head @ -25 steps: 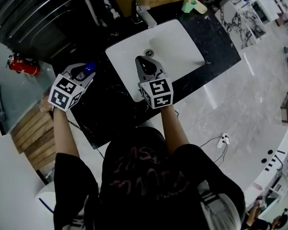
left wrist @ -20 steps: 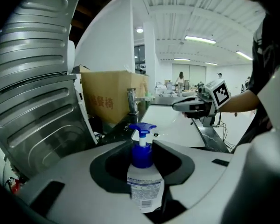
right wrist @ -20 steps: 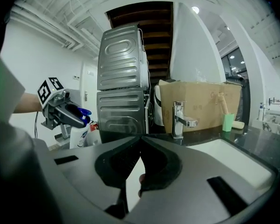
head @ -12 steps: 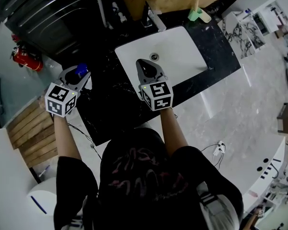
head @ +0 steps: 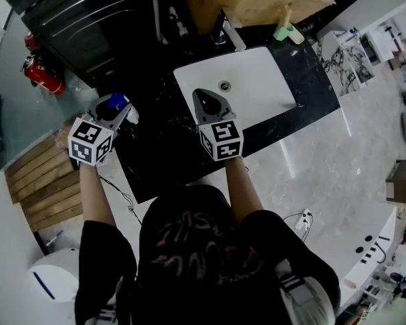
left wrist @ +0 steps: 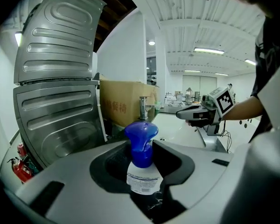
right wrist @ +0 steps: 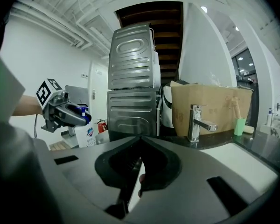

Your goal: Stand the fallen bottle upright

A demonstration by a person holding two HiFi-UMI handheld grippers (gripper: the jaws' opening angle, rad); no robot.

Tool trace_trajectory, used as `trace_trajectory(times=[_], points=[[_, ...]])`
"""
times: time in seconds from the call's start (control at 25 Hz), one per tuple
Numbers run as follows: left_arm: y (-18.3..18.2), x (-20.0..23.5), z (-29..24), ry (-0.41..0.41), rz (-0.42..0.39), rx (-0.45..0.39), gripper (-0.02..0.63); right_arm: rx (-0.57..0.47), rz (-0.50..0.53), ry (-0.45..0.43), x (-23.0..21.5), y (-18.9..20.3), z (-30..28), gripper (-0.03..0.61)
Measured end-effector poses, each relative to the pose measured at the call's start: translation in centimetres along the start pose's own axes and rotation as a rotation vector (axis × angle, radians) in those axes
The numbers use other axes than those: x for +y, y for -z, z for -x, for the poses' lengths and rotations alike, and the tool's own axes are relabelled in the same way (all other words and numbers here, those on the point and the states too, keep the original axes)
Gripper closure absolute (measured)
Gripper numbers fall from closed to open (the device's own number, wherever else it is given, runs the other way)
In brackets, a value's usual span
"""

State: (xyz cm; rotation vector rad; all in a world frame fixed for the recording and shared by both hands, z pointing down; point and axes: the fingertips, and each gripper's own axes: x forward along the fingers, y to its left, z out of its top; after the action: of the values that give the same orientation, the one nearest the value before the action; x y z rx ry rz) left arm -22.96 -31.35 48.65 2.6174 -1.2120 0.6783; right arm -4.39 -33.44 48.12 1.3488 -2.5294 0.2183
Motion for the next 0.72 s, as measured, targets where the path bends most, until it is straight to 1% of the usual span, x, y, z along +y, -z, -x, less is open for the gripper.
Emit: trace_trajectory(times=[0.2, 0.4, 0.48, 0.6, 0.72], points=[[0.0, 0.0, 0.0, -0.014, -0.004, -0.016, 0.462, 0.003, 0.007, -0.002, 0.5, 0.0, 0.1, 0.565], [0.0, 0.1, 0.1, -0.035, 0.013, -0.037, 0.459, 0.002, 0.009, 0.002, 0.6, -0.3, 0.3, 0.565], [0.0, 0.2, 0.2, -0.055, 0.013, -0.040, 0.448, 0.001, 0.008, 0.004, 0.6, -0.4, 0.4, 0.565], [0.0, 0.5, 0.4, -0.106, 0.013, -0.052, 0.417, 0.000, 0.013, 0.004, 0.8, -0.5, 0.4, 0.565], [0.2, 0.5, 0.9, -0.131, 0.037, -0.075, 0.411, -0.009, 0.015, 0.001, 1.2, -0.9, 0.4, 0.565]])
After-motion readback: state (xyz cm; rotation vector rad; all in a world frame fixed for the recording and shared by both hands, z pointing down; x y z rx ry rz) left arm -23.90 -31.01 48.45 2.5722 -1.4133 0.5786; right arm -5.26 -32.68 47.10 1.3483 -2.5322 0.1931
